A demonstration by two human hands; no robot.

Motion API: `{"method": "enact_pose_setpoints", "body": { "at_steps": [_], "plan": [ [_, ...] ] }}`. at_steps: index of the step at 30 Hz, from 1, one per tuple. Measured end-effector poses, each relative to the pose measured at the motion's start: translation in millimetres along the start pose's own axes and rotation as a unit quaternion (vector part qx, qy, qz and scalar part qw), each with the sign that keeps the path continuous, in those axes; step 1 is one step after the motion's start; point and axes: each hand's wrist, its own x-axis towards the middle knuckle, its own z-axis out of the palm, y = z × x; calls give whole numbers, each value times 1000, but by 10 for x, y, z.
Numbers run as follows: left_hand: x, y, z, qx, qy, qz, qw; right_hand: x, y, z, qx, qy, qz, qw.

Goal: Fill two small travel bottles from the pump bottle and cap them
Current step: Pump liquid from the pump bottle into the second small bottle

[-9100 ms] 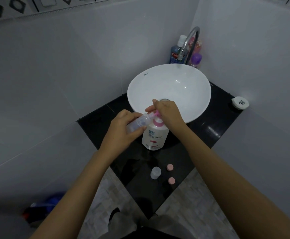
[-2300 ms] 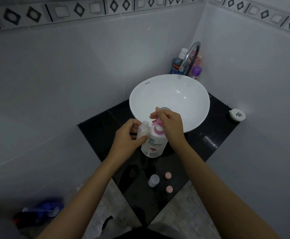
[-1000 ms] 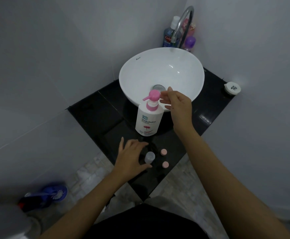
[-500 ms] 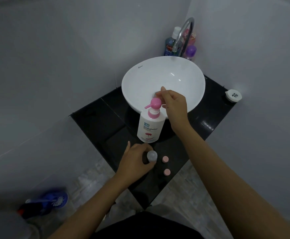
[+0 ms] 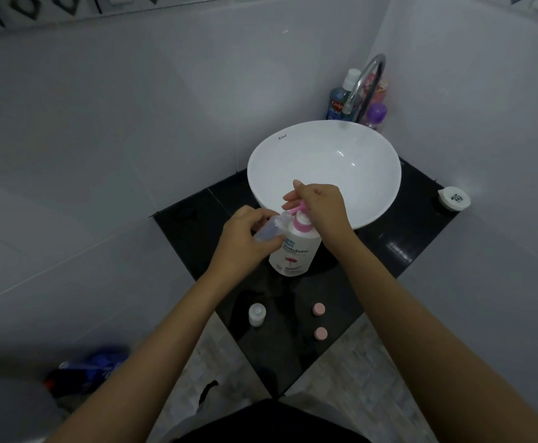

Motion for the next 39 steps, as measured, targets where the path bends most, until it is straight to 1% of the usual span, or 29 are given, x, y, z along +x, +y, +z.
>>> {"method": "enact_pose_setpoints", "body": {
  "at_steps": [8,12,14,17,22,27,30,33,37,39],
  "plan": [
    [60,72,-2,17,4,22,1000,-12,-25,15,-13,1,3,1000],
    [46,90,-40,14,12,35,999,51,-48,-32,-2,-63,56,996],
    [37,92,-54,7,28,39,999,65,-44,-43,-12,-67,69,995],
    [27,90,-45,-9,36,40,999,63,1,-15,-30,-34,49,998],
    [32,58,-18,-33,36,32,998,94,52,63,-14,20,9,1000],
    [36,16,5,-38,17,20,999,80,173,106,-45,9,-8,999],
    [29,15,11,-46,7,10,999,59,203,132,-29,25,9,999],
    [30,38,-28,-59,-2,13,998,58,122,67,-46,1,4,999],
    [29,60,-71,-73,-6,17,997,113,-64,-34,-3,-15,-2,1000],
    [25,57,-64,-74,-6,18,997,110,-56,-9,-61,-23,-9,998]
  ]
}}
